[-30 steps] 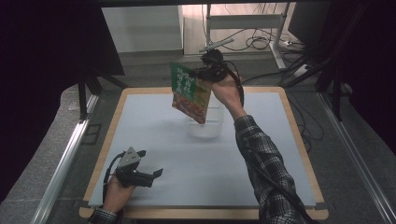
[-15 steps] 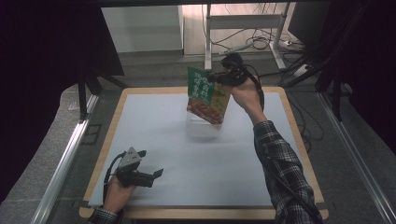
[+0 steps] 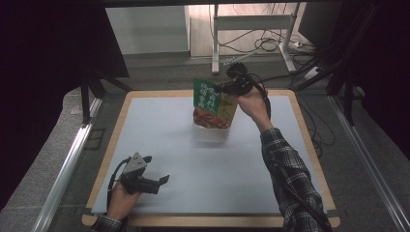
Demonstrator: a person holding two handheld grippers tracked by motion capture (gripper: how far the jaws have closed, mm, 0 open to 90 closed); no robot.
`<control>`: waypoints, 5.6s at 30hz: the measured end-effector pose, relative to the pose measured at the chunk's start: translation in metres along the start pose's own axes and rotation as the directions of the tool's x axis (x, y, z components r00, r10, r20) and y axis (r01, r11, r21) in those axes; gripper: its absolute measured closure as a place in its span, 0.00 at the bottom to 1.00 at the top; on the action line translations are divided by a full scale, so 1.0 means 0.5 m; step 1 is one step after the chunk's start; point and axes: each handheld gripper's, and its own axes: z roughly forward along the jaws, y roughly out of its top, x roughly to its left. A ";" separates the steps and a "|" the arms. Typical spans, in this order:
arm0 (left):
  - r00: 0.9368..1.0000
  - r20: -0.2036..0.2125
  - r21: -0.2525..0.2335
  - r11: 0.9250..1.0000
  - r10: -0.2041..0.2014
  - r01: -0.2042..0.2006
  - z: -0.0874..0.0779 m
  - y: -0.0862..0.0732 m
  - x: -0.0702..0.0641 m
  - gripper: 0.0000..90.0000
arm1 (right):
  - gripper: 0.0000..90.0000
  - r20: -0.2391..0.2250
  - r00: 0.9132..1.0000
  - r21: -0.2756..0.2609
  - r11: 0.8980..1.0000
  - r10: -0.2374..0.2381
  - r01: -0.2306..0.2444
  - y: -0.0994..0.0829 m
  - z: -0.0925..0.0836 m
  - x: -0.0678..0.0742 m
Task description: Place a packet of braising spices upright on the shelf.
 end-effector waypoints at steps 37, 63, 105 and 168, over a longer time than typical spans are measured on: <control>1.000 -0.002 0.003 1.000 0.003 -0.003 0.000 0.000 -0.001 0.01 | 0.54 0.081 0.995 -0.053 0.997 -0.053 0.058 0.001 -0.017 -0.001; 1.000 -0.002 0.008 1.000 0.002 -0.002 0.002 0.000 -0.002 0.01 | 0.09 0.045 0.999 -0.091 0.996 -0.007 0.011 -0.051 -0.058 -0.015; 1.000 -0.004 0.011 1.000 0.003 -0.003 0.004 0.000 -0.004 0.01 | 0.00 0.039 0.999 -0.100 0.994 -0.029 0.033 -0.205 -0.097 0.031; 1.000 0.007 0.009 1.000 -0.008 0.008 0.002 0.000 -0.003 0.01 | 0.00 0.085 0.996 -0.053 0.998 -0.010 0.015 -0.380 -0.141 0.074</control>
